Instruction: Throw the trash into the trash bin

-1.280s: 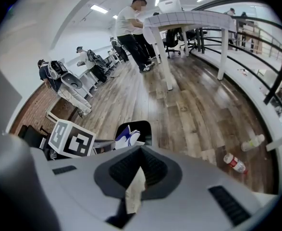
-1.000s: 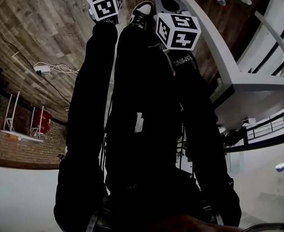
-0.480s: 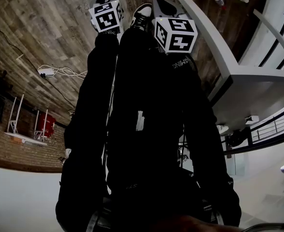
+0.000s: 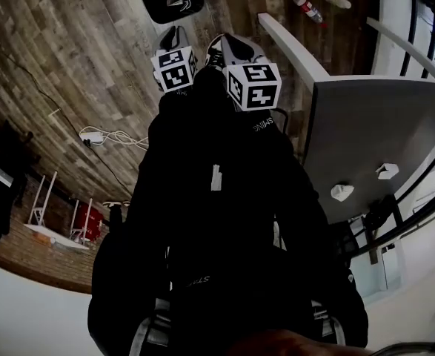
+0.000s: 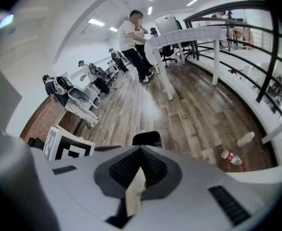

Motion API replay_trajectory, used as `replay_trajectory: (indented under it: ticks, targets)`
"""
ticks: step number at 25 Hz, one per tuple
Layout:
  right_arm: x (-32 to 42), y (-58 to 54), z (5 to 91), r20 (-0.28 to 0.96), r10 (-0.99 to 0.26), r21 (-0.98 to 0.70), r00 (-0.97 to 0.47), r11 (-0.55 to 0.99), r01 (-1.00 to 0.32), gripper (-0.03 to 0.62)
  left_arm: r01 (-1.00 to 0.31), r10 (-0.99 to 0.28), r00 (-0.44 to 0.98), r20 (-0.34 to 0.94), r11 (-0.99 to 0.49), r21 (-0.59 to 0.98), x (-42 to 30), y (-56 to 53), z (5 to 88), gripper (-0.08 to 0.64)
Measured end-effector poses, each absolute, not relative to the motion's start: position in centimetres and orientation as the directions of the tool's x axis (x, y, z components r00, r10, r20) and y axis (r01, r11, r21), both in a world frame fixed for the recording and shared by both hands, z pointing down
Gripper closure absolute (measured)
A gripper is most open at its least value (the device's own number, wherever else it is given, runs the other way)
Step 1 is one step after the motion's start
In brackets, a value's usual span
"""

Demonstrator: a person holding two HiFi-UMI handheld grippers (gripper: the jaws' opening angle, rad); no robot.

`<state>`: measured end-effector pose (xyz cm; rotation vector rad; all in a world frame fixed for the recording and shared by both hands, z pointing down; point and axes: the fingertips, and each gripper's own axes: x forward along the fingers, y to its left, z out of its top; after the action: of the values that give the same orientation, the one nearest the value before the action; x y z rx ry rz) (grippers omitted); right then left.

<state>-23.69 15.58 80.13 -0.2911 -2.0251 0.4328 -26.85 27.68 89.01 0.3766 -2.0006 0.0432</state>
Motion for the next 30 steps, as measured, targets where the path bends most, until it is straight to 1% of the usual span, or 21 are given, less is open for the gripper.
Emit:
replay_trajectory:
  ticks: [4,9,13,17,23,30]
  targets:
    - [-23.0,15.6,74.8,0.767,0.388,-0.437,-0.511,0.899,0.026,0.577,-0.367,-0.258,-0.457,0.851,0.926,0.083,-26.6,26.5,83.2,0.532]
    - [-21.7,15.3,68.9,0.729,0.386,-0.434,-0.565,0.899,0.054,0.578,-0.466,-0.285,-0.492,0.823,0.885,0.028,-25.9,24.5,76.3,0.549]
    - [-18.8,13.6,63.9,0.699,0.364,-0.427,-0.616,0.903,0.050,0.577,-0.514,-0.335,-0.502,0.797,0.857,0.036,-23.5,22.3,71.1,0.557]
    - [-15.0,10.5,58.7,0.655,0.329,-0.429,-0.680,0.903,0.023,0.578,-0.566,-0.420,-0.517,0.746,0.821,0.070,-20.8,18.6,64.8,0.558]
    - [-9.6,4.5,51.8,0.612,0.193,-0.394,-0.766,0.915,-0.084,0.578,-0.712,-0.556,-0.447,0.701,0.695,0.097,-16.1,12.3,57.4,0.558]
    - [0.2,-3.4,47.2,0.601,-0.041,-0.348,-0.798,0.886,-0.307,0.578,-0.821,-0.678,-0.308,0.667,0.544,0.174,-8.0,3.6,52.0,0.558]
